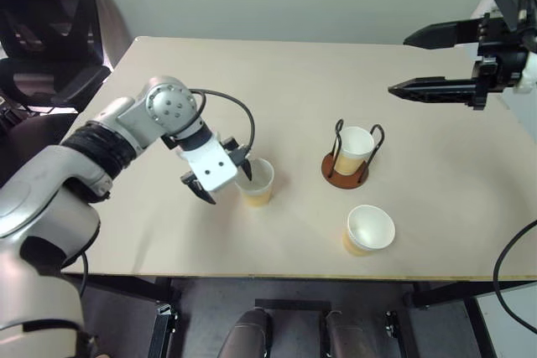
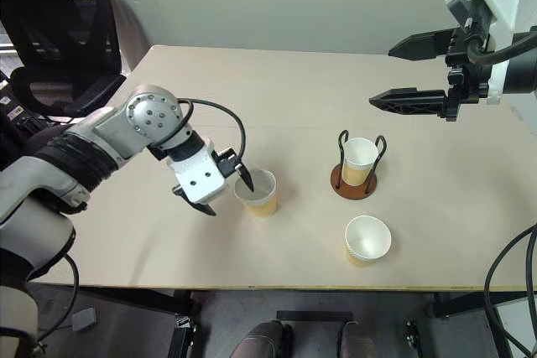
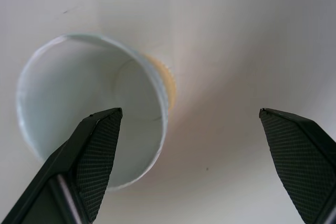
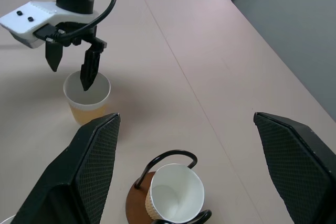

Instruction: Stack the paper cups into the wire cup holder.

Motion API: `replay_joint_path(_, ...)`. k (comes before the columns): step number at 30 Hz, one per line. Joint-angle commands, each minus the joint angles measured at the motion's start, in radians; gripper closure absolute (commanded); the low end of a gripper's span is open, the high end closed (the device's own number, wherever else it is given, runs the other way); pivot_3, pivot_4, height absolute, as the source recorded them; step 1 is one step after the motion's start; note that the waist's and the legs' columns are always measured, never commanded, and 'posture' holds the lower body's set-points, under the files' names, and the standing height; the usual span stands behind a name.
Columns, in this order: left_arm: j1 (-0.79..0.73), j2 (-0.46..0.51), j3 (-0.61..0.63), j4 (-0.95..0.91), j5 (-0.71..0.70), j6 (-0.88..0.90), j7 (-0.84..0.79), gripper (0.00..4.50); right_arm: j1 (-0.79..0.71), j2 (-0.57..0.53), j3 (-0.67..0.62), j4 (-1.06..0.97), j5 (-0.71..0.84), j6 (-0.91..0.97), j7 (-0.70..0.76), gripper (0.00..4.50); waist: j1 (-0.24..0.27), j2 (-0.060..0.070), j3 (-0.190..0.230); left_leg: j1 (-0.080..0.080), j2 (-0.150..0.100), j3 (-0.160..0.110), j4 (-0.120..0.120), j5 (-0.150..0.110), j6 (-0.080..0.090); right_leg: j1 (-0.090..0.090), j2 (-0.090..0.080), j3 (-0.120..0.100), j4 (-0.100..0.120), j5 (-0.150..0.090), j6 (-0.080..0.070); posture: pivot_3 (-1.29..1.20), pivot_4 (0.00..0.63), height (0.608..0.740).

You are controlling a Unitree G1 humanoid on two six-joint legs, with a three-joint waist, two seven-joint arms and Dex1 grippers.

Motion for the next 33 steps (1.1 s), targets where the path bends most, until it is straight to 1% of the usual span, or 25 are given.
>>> replay_joint_path(1,0.013,-0.046,0.068,0.069,0.082,-0.078,-0.028,0.00,-0.017,-0.017,-0.025,-0.020,0.000,-0.003,-0.005,0.38,0.002,0.000,0.000,0.000,0.000,-0.001,0.000,0.000,0.000,0.000,-0.001,0.000,0.000,0.000,0.000,0.00,0.150,0.740)
replay_joint_path(2,0.015,-0.069,0.092,0.105,0.122,-0.107,-0.022,0.00,-0.018,-0.016,-0.023,-0.019,-0.002,-0.004,-0.007,0.38,0.002,0.000,0.000,0.000,0.000,0.000,0.000,0.000,0.000,0.001,-0.001,0.000,0.001,0.000,0.000,0.00,0.150,0.740)
replay_joint_path(5,0.015,-0.123,0.149,0.183,0.209,-0.176,0.020,0.59,-0.018,-0.016,-0.023,-0.019,-0.002,-0.005,-0.008,0.34,0.002,0.000,0.000,0.000,0.000,0.000,0.001,0.000,0.000,0.000,-0.001,0.000,0.001,0.000,0.000,0.00,0.150,0.740)
replay_joint_path(9,0.017,-0.176,0.218,0.247,0.286,-0.232,0.056,2.03,-0.018,-0.019,-0.023,-0.023,-0.001,-0.002,-0.008,0.34,0.001,0.000,0.000,0.000,0.000,0.000,0.001,0.000,0.001,0.000,-0.001,0.000,0.001,0.000,0.001,0.00,0.150,0.740)
replay_joint_path(12,0.022,-0.196,0.258,0.264,0.300,-0.245,0.035,3.26,-0.018,-0.020,-0.022,-0.025,-0.002,0.000,-0.009,0.34,0.001,0.000,0.000,0.000,0.000,0.000,0.000,0.000,0.000,0.000,0.000,0.001,0.001,0.001,0.001,0.00,0.150,0.740)
replay_joint_path(13,0.023,-0.200,0.268,0.268,0.302,-0.248,0.027,3.57,-0.018,-0.020,-0.022,-0.024,-0.002,0.000,-0.010,0.34,0.001,0.000,0.000,0.000,0.000,0.000,0.000,0.000,0.000,-0.001,0.000,0.001,0.000,0.001,0.001,0.00,0.150,0.740)
replay_joint_path(14,0.023,-0.204,0.278,0.272,0.304,-0.254,0.016,4.02,-0.016,-0.021,-0.022,-0.023,-0.003,-0.001,-0.010,0.34,0.001,0.000,0.000,0.000,0.000,0.000,0.000,0.000,0.000,-0.001,0.000,0.001,0.000,0.001,0.001,0.00,0.150,0.740)
replay_joint_path(15,0.023,-0.207,0.286,0.276,0.308,-0.259,0.008,4.35,-0.015,-0.022,-0.022,-0.022,-0.004,-0.002,-0.010,0.34,0.001,0.000,0.000,0.000,0.000,0.000,0.000,0.000,0.000,-0.001,0.000,0.001,0.000,0.001,0.001,0.00,0.150,0.740)
replay_joint_path(16,0.021,-0.209,0.292,0.281,0.314,-0.263,0.000,4.43,-0.013,-0.022,-0.022,-0.022,-0.005,-0.002,-0.010,0.34,0.001,0.000,0.000,0.000,0.000,0.000,0.000,0.000,0.000,-0.001,0.000,0.001,0.000,0.001,0.001,0.00,0.150,0.740)
replay_joint_path(20,0.003,-0.212,0.311,0.316,0.362,-0.281,0.000,4.43,-0.005,-0.025,-0.022,-0.023,-0.005,-0.002,-0.009,0.34,0.001,0.000,0.000,0.000,0.000,0.000,0.000,0.000,0.000,-0.001,0.000,0.001,0.000,0.001,0.001,0.00,0.150,0.740)
replay_joint_path(24,-0.046,-0.215,0.330,0.379,0.419,-0.263,0.004,4.43,0.012,-0.035,-0.020,-0.024,0.000,0.004,0.002,0.34,0.002,0.000,0.000,0.000,0.000,0.000,0.000,0.000,0.001,-0.001,0.000,0.001,0.000,0.001,0.001,0.00,0.150,0.740)
replay_joint_path(30,-0.141,-0.236,0.377,0.510,0.490,-0.184,0.043,4.43,0.103,-0.098,-0.006,-0.016,0.002,-0.017,0.091,0.34,0.004,0.000,0.000,-0.001,0.000,0.000,0.000,-0.001,0.002,-0.001,-0.001,0.000,0.000,0.001,0.001,0.00,0.150,0.740)
replay_joint_path(33,-0.178,-0.252,0.397,0.558,0.520,-0.153,0.061,4.43,0.119,-0.104,-0.004,0.018,-0.016,-0.047,0.114,0.34,0.001,0.000,0.000,-0.001,-0.001,0.001,0.000,-0.001,0.002,-0.001,-0.001,0.002,-0.001,0.001,0.001,0.00,0.150,0.740)
